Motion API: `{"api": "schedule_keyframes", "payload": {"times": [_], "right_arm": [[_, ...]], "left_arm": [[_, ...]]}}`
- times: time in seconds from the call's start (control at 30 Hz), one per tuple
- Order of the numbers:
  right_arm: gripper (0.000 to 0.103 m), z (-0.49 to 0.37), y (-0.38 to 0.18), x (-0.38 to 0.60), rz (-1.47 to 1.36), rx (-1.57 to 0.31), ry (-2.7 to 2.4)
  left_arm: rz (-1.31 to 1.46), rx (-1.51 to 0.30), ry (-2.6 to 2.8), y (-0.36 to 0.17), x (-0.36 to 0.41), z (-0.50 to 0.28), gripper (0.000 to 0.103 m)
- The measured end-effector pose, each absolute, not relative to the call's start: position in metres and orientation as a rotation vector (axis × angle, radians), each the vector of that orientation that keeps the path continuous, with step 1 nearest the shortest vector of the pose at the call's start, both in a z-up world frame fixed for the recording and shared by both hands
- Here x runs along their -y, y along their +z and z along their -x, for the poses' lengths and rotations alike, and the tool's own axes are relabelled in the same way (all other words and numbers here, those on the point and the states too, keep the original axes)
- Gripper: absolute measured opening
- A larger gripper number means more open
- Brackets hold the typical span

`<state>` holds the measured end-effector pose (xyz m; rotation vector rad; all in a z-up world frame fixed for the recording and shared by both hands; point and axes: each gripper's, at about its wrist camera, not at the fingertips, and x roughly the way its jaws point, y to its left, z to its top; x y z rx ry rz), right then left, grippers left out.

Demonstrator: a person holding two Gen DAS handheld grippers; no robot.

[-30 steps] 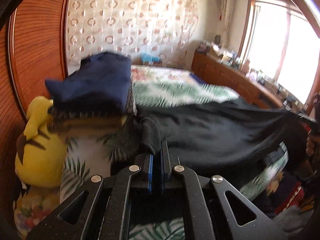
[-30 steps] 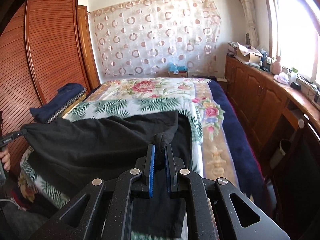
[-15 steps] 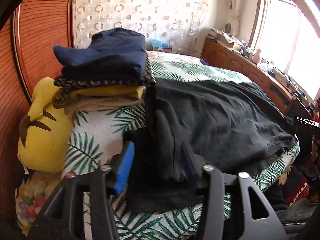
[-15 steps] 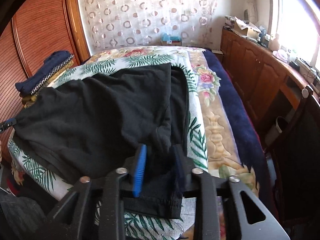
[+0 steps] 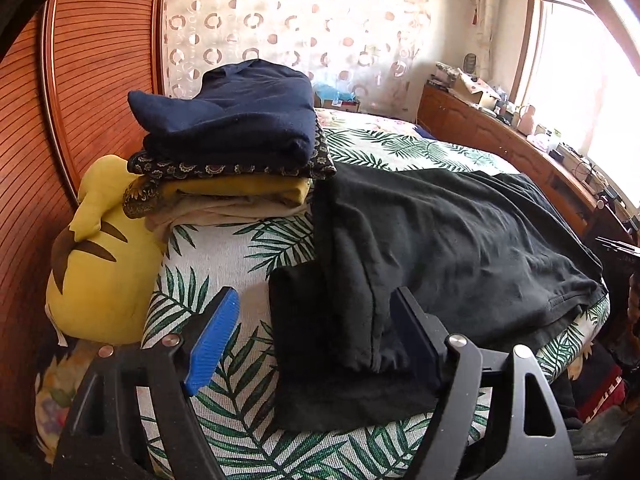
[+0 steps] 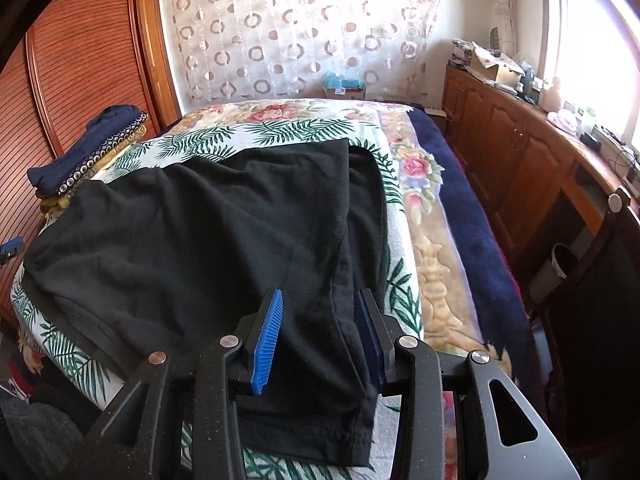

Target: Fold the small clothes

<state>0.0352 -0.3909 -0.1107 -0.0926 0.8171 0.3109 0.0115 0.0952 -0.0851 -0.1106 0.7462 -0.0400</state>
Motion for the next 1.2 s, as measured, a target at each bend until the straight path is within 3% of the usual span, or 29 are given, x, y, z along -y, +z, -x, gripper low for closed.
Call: {"api": "schedule_keyframes", "payload": {"times": [0.3, 0.37, 0.7, 1.07, 1.2], "right_arm": [[0.04, -0.036, -0.122, 0.384, 0.071, -0.851, 0.341], [0.05, -0.035, -0.123, 0.382, 0.061, -0.855, 0.354], [0.051, -0.039, -0.136, 0.37, 0.085, -0.871, 0.366], [0.072, -0.029, -0.146, 0.358, 0.174, -0.806, 0.316], [0.076, -0.023, -0.152, 0.355, 0.174, -0.771, 0.315]], "left_arm": [[0.11, -0.77, -0.032, -0.093, -0.097, -0.014, 0.079], [0.112, -0.781, -0.029, -0.097, -0.098, -0.017, 0.078], [0.129, -0.844, -0.021, -0.116, -0.101, -0.03, 0.079], [0.129, -0.838, -0.023, -0.119, -0.099, -0.029, 0.078], [0.128, -0.833, -0.071, -0.118, -0.095, -0.026, 0.053]]}}
